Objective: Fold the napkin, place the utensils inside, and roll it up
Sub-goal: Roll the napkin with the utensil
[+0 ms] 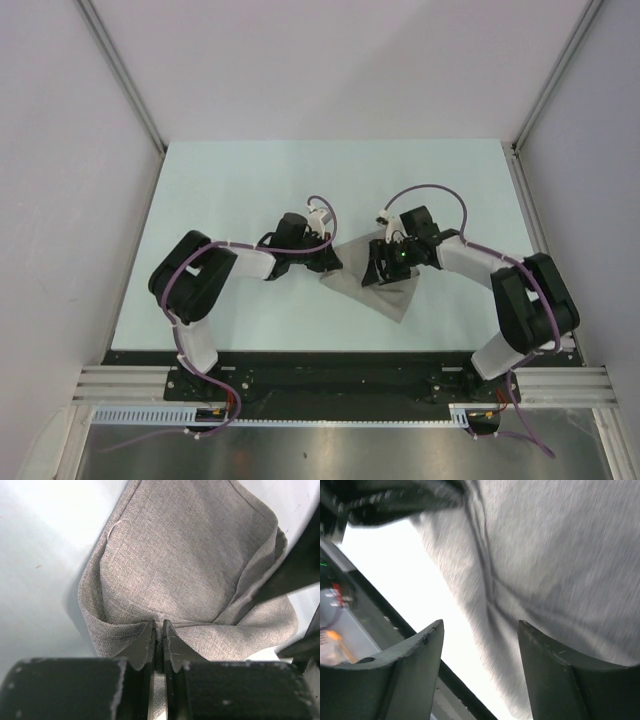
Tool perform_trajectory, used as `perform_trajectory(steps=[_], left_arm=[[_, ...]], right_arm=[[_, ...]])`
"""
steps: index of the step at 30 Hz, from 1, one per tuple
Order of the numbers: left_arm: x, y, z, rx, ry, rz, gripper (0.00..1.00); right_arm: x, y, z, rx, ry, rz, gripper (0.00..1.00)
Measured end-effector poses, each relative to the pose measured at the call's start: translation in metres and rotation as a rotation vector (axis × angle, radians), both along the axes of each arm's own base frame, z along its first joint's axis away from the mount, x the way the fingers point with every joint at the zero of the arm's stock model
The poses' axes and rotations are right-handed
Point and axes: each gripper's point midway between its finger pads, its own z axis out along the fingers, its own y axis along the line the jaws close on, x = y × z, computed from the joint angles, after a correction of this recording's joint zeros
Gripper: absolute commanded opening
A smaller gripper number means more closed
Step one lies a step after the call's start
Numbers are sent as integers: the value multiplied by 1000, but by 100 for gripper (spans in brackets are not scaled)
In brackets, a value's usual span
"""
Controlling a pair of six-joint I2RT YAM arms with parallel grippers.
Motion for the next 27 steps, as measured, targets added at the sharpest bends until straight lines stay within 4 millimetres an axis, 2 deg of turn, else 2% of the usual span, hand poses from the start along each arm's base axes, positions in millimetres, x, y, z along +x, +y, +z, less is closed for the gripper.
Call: perform_trajectory(steps=[6, 10, 14, 22, 25, 27], left_arm=[[-1, 2, -2, 7, 11, 10, 0], [-1, 3, -3, 7, 9, 13, 0], [-4, 5, -4, 8, 8, 18, 0], [-7, 9, -4, 7, 5, 30, 0], [-9, 10, -4, 7, 5, 31, 0], [-9, 11, -4, 8, 6, 32, 0]], right_arm=[[-26, -2, 12, -103, -121, 26, 71], [-27, -7, 17, -136, -159, 11, 70], [-31, -11, 8, -171, -142, 8, 69], [-53, -13, -16, -255, -65, 57, 68], [-58, -14, -19, -288, -58, 67, 65], [-59, -14, -20, -312, -52, 65, 57]])
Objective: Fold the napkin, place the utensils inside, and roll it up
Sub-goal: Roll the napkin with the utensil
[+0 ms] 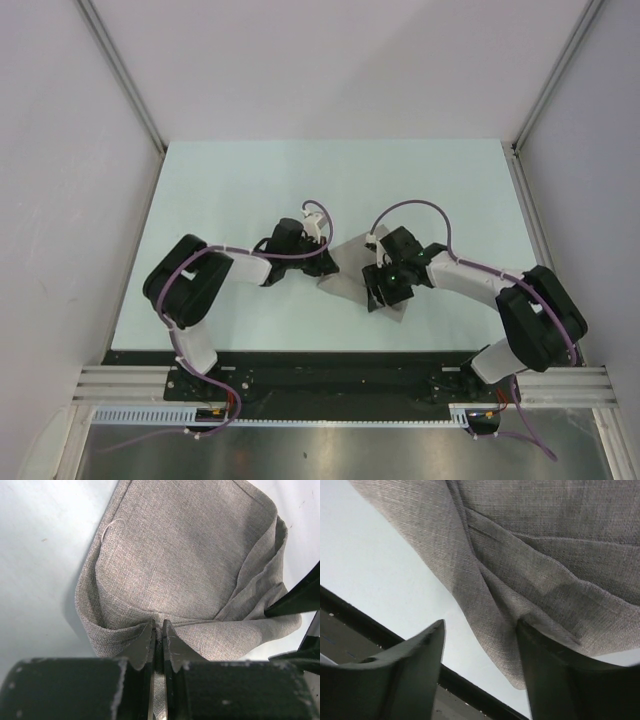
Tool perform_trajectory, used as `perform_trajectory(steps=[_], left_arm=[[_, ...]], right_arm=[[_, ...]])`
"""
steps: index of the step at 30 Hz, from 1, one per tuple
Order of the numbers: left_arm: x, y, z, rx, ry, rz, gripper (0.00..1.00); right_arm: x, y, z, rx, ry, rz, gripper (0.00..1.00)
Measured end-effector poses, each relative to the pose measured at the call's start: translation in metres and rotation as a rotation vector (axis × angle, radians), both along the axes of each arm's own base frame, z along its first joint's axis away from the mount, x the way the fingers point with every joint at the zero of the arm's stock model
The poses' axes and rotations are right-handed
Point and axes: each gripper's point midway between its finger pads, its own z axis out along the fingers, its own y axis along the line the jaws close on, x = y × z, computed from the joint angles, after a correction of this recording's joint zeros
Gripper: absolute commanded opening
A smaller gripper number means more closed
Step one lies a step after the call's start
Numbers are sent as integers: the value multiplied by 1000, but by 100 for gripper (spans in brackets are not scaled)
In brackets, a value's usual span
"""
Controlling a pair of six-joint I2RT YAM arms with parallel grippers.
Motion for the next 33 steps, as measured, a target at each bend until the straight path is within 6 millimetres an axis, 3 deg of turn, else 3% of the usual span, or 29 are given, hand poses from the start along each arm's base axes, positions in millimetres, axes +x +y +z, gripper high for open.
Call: perform_trajectory(steps=[5, 7, 10, 13, 15, 18, 19, 25, 29, 33], left_arm=[[-2, 3, 0, 1, 5, 11, 0], [-2, 5, 0, 3, 4, 15, 0], [-3, 7, -1, 7, 5, 21, 0], [-4, 9, -1, 8, 8, 25, 0], [-6, 11, -1, 10, 9, 26, 0], [-6, 12, -1, 10, 13, 31, 0], [-6, 13, -1, 9, 14, 34, 0], [-5, 15, -2, 9, 19, 39, 0], [-7, 17, -2, 11, 22, 42, 0], [-8, 20, -2, 18, 24, 51, 0]], right_arm=[[0, -4, -7, -69, 38, -29, 26], [-2, -4, -8, -81, 64, -35, 18], [-4, -1, -6, -69, 95, -27, 11], [-10, 4, -6, -42, 145, -10, 11], [-12, 6, -6, -27, 176, -9, 13], [-11, 5, -5, -13, 203, -21, 25], [-10, 4, -6, -11, 207, -28, 35], [-4, -5, -4, -22, 216, -59, 61], [3, 2, 7, -41, 148, -13, 66], [15, 22, 29, -22, 20, 57, 68]])
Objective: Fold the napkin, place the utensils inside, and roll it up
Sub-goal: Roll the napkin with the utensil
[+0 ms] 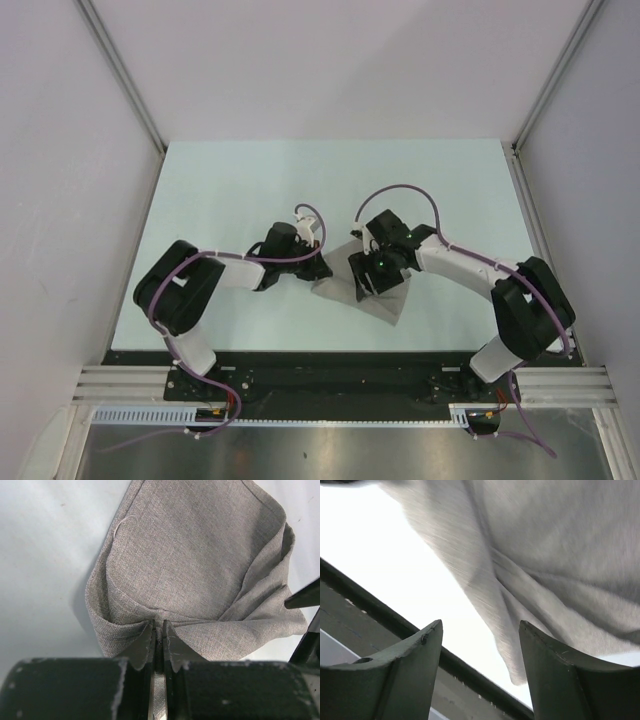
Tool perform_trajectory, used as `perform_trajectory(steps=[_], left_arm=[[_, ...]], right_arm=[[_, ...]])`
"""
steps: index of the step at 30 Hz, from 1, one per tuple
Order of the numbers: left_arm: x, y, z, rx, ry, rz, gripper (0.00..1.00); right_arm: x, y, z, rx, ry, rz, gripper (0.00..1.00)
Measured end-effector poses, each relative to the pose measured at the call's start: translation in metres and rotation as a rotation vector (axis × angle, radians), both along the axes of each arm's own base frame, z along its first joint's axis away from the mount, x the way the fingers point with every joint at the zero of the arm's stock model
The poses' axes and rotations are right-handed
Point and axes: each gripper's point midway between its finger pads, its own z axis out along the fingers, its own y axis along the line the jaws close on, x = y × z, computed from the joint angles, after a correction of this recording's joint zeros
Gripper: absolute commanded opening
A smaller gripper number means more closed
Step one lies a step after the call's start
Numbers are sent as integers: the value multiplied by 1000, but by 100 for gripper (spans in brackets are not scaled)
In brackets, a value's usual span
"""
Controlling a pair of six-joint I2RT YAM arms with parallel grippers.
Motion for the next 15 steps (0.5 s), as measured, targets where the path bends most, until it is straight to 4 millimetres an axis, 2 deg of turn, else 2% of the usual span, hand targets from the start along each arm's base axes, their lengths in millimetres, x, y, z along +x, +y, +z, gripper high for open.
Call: perform_trajectory(steps=[2, 5, 8, 11, 14, 15], left_arm=[[-1, 1, 0, 4, 2, 4, 0], [-1, 2, 0, 8, 2, 8, 0], [-1, 3, 0, 10, 1, 10, 0], [-2, 4, 0, 14, 2, 14, 0], [-2, 5, 0, 15, 3, 15, 0], [-2, 5, 0, 15, 3, 15, 0]], right_arm=[[6, 12, 10, 28, -59, 30, 68], [16, 21, 14, 51, -113, 55, 66], [26, 28, 8, 55, -135, 74, 64], [33, 36, -7, 59, -126, 97, 60], [35, 42, -23, 67, -94, 122, 47], [35, 45, -26, 70, -85, 128, 39]])
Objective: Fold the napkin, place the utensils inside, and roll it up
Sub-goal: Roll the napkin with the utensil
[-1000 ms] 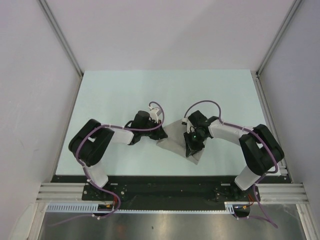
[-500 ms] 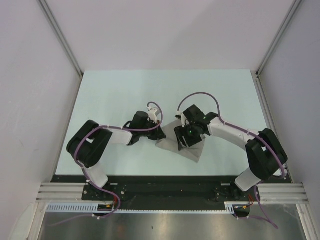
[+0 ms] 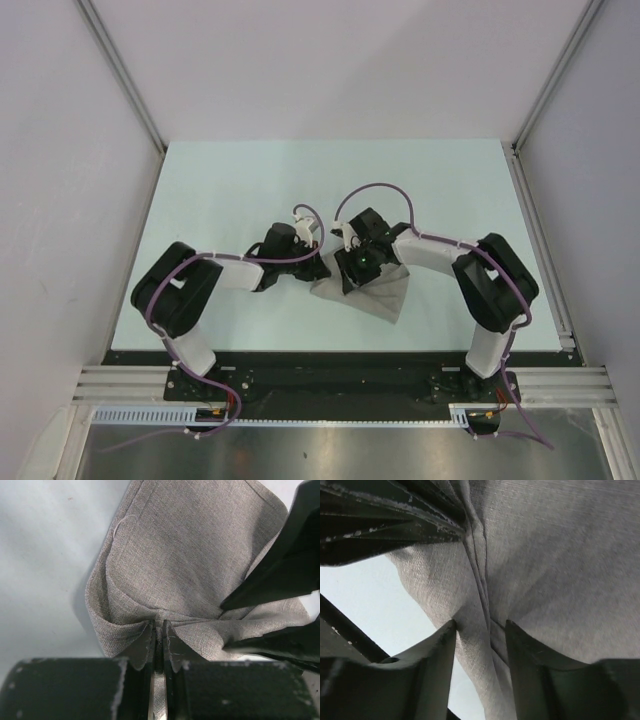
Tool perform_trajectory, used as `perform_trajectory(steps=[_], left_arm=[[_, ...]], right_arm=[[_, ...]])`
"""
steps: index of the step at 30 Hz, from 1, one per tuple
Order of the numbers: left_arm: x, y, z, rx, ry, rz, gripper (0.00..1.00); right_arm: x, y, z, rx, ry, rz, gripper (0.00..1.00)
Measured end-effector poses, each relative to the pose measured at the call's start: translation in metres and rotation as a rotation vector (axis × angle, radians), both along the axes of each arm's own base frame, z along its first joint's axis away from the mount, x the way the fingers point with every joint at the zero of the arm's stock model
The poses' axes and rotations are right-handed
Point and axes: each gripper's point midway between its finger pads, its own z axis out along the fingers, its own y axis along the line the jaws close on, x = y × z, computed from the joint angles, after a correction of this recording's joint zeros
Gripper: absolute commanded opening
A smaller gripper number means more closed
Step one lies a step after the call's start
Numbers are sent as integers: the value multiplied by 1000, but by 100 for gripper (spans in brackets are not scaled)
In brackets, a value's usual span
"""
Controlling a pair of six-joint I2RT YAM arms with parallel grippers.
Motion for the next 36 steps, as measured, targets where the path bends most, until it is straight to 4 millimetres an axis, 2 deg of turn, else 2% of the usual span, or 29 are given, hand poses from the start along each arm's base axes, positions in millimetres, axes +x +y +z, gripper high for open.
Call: perform_trajectory(steps=[3, 4, 5, 6, 8, 9, 11, 12, 16, 21, 28, 31, 36], left_arm=[[0, 1, 1, 2, 0, 2, 1], [0, 1, 1, 4, 0, 4, 11], [0, 2, 1, 6, 1, 7, 15], [0, 3, 1, 10, 1, 11, 26], [2, 7, 4, 21, -3, 23, 36], [3, 11, 6, 26, -5, 32, 45], [6, 20, 9, 38, -13, 60, 54], [9, 25, 12, 40, -17, 81, 61], [12, 46, 23, 41, -45, 145, 72], [0, 52, 16, 32, -28, 144, 77], [-8, 37, 14, -70, -17, 94, 77], [-7, 31, 15, -108, -13, 82, 74], [-6, 24, 14, -147, -2, 66, 60]], right_arm=[[1, 7, -9, 15, 32, 19, 20], [0, 9, -9, 25, 42, 26, 17], [0, 11, -8, 35, 49, 29, 13], [0, 12, -8, 43, 53, 31, 12], [2, 13, -7, 55, 60, 30, 9], [2, 13, -8, 58, 64, 29, 8], [3, 12, -9, 66, 77, 23, 7], [3, 12, -9, 71, 84, 23, 7], [4, 11, -10, 90, 107, 21, 6], [3, 13, -12, 103, 131, 26, 6], [3, 14, -12, 107, 163, 27, 5], [3, 14, -12, 109, 169, 27, 5], [3, 15, -13, 110, 171, 28, 5]])
